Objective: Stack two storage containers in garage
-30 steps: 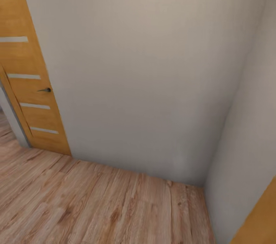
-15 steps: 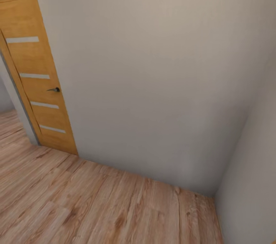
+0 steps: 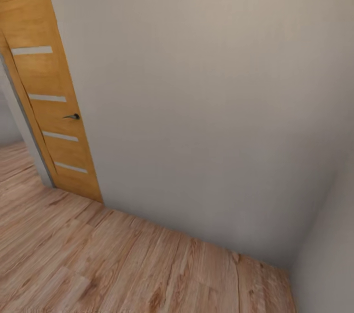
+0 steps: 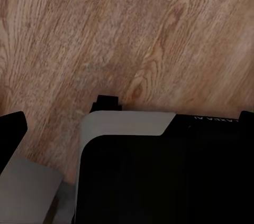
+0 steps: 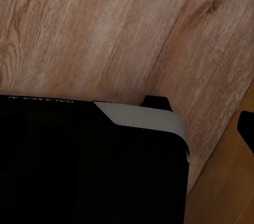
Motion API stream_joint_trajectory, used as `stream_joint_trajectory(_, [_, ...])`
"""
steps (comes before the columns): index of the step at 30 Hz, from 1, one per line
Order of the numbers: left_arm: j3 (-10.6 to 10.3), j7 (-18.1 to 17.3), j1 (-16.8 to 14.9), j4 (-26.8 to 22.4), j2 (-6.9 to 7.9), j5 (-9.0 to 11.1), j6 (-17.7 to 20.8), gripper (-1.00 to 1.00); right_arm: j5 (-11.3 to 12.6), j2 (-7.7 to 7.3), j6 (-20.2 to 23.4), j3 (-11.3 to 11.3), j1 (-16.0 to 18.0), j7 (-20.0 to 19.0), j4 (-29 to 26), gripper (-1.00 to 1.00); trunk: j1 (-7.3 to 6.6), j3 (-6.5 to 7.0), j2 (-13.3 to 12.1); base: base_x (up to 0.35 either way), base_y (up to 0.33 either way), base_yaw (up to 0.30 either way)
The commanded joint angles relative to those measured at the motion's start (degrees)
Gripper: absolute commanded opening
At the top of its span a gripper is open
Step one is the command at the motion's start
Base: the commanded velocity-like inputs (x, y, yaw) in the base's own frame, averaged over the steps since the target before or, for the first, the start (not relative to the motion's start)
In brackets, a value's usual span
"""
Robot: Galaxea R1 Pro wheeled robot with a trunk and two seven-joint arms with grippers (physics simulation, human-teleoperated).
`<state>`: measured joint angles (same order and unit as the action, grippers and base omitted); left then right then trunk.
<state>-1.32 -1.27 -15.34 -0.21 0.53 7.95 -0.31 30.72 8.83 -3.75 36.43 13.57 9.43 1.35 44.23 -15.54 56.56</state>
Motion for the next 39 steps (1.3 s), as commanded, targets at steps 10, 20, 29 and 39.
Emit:
stream_joint_trajectory(10, [-0.17, -0.08, -0.04, 0.03, 0.02, 0.57, -0.04, 1.0, 0.57, 0.05, -0.29, 0.48, 0.05, 0.06, 0.14, 1.0, 0.01, -0.07, 0.05, 0.005, 0.0, 0.269])
stream_joint_trajectory(20, [-0.17, -0.14, -0.04, 0.03, 0.0, 0.53, -0.04, 1.0, 0.57, -0.02, -0.29, 0.45, 0.05, 0.03, 0.14, 1.0, 0.01, -0.07, 0.05, 0.042, 0.0, 0.169])
stream_joint_trajectory(29, [-0.17, -0.31, -0.04, 0.03, 0.0, 0.48, -0.04, 1.0, 0.57, 0.02, -0.29, 0.48, 0.05, 0.02, 0.14, 1.0, 0.01, -0.07, 0.05, 0.297, 0.0, 0.005])
stream_joint_trajectory(39, [-0.17, -0.31, -0.04, 0.03, 0.01, 0.53, -0.04, 1.0, 0.57, 0.04, -0.29, 0.48, 0.05, 0.05, 0.14, 1.0, 0.01, -0.07, 0.05, 0.319, 0.0, 0.039])
